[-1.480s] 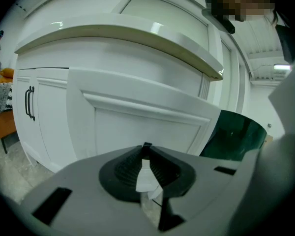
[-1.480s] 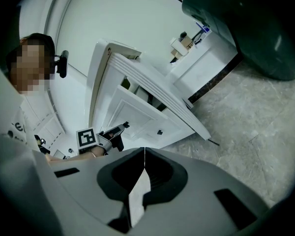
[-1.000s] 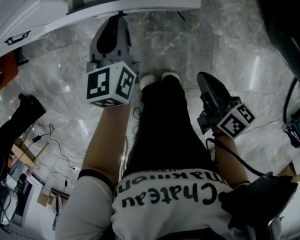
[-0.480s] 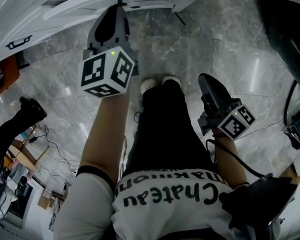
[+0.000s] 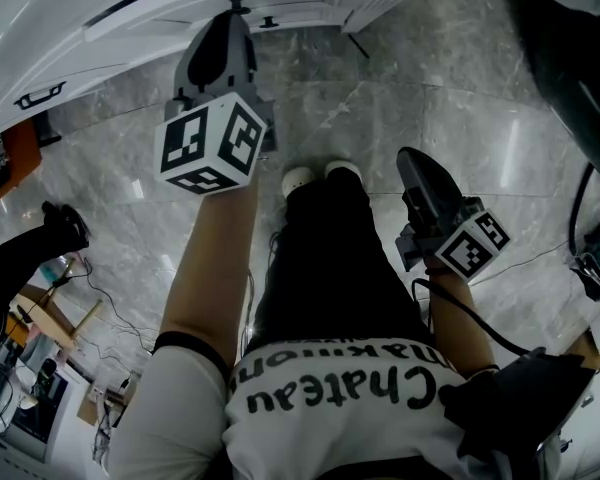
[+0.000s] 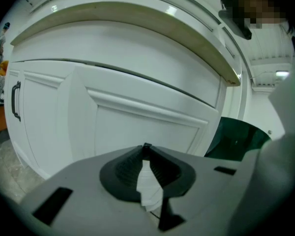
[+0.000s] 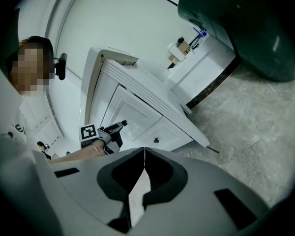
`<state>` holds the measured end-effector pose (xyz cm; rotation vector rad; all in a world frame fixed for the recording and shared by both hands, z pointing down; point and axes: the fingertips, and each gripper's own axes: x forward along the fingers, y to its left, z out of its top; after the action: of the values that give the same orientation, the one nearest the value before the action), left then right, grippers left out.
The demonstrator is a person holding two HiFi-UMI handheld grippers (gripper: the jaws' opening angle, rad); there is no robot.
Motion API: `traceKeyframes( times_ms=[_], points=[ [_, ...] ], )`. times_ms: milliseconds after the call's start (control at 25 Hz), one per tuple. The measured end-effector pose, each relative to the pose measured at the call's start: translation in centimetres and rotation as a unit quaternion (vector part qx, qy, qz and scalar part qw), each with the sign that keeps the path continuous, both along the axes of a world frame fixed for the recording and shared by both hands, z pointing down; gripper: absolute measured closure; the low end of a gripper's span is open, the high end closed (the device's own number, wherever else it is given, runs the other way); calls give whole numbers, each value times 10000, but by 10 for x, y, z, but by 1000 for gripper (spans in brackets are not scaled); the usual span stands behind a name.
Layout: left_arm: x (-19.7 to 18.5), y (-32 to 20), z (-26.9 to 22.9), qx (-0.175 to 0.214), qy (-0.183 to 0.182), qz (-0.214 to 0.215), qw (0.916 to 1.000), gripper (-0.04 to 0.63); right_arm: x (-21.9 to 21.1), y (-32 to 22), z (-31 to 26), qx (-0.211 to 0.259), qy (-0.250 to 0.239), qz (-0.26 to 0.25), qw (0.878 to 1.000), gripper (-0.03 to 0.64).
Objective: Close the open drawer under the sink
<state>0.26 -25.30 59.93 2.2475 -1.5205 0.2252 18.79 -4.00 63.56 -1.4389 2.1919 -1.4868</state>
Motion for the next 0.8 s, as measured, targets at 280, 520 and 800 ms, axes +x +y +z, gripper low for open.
traceKeyframes(
  times_ms=[280, 520, 800],
  points=[
    [7, -12, -2, 9, 9, 78, 10000, 549, 2, -7, 1, 67, 29, 4, 10000, 604],
    [7, -12, -2, 129, -43, 101, 9999, 549, 3, -16, 2, 173, 53, 16, 9998, 604],
    [4, -13, 0, 50, 174, 45, 9998, 549, 2, -32, -5, 367, 116, 42, 9992, 604]
  ],
)
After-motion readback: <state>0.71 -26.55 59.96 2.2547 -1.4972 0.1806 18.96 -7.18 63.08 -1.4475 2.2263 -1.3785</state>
